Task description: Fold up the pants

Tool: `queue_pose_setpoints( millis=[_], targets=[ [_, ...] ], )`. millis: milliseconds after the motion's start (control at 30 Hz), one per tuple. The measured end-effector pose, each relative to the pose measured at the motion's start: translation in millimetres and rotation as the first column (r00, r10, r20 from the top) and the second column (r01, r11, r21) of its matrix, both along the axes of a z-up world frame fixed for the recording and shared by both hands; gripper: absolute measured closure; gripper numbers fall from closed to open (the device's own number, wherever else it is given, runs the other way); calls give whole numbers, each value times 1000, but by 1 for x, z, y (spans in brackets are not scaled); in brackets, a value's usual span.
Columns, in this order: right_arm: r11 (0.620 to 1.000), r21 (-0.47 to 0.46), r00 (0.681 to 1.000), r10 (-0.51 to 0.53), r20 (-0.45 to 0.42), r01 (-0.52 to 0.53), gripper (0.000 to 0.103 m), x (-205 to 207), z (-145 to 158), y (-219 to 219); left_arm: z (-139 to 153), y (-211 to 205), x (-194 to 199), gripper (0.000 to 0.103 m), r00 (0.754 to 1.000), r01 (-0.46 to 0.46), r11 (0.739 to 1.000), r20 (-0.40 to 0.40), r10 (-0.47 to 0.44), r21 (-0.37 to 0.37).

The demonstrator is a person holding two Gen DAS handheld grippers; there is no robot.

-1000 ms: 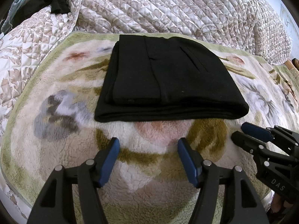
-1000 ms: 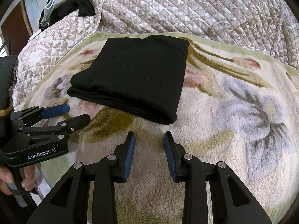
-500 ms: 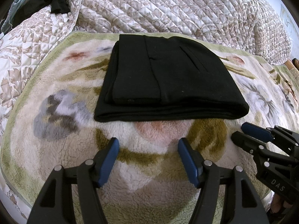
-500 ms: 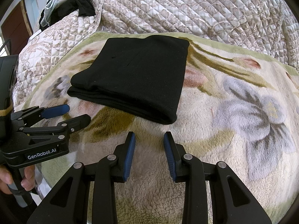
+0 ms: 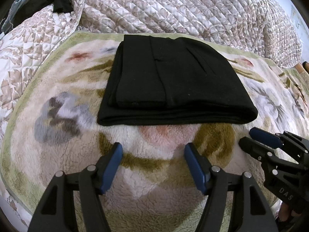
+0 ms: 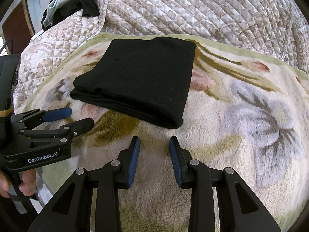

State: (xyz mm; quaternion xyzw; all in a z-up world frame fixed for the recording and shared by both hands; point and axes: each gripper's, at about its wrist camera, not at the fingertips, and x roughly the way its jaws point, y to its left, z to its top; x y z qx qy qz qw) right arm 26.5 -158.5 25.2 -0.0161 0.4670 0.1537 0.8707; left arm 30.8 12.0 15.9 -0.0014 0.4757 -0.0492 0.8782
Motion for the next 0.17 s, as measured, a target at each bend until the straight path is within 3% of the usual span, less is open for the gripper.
queue_pose_setpoints(
  millis=[167],
  targets=[
    [1000, -2, 1000, 9, 13, -9, 70, 1, 0, -2, 0, 1, 1, 33, 1000, 2, 1000, 0, -2, -2]
  ],
)
